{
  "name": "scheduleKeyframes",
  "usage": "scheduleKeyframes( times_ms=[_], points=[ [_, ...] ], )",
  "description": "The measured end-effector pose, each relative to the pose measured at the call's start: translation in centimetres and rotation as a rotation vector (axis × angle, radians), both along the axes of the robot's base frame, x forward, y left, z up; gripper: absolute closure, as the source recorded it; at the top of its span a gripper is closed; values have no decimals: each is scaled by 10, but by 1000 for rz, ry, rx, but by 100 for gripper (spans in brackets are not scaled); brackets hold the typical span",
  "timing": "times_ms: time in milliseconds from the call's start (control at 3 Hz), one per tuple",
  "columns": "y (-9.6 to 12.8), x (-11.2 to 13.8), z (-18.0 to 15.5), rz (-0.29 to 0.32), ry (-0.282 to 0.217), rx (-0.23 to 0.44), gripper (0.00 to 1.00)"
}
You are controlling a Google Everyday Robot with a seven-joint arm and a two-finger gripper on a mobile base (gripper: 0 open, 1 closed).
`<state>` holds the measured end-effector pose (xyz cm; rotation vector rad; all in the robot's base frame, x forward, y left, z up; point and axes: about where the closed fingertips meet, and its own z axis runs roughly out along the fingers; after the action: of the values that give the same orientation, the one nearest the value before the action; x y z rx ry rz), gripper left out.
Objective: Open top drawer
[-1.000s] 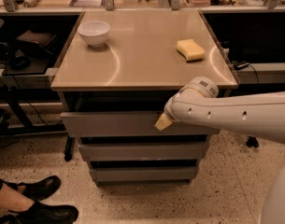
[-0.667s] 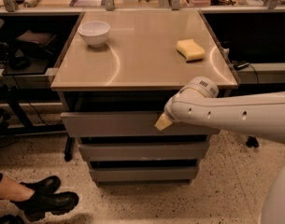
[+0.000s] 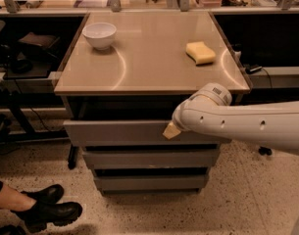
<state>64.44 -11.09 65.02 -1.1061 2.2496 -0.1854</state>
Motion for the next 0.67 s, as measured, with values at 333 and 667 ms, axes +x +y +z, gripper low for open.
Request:
scheduleKeyframes(
  times_ms=[333, 667],
  points=[
    [-1, -10, 0, 17, -4, -1, 100],
    [-1, -12, 0, 19, -5, -1, 100]
  ],
)
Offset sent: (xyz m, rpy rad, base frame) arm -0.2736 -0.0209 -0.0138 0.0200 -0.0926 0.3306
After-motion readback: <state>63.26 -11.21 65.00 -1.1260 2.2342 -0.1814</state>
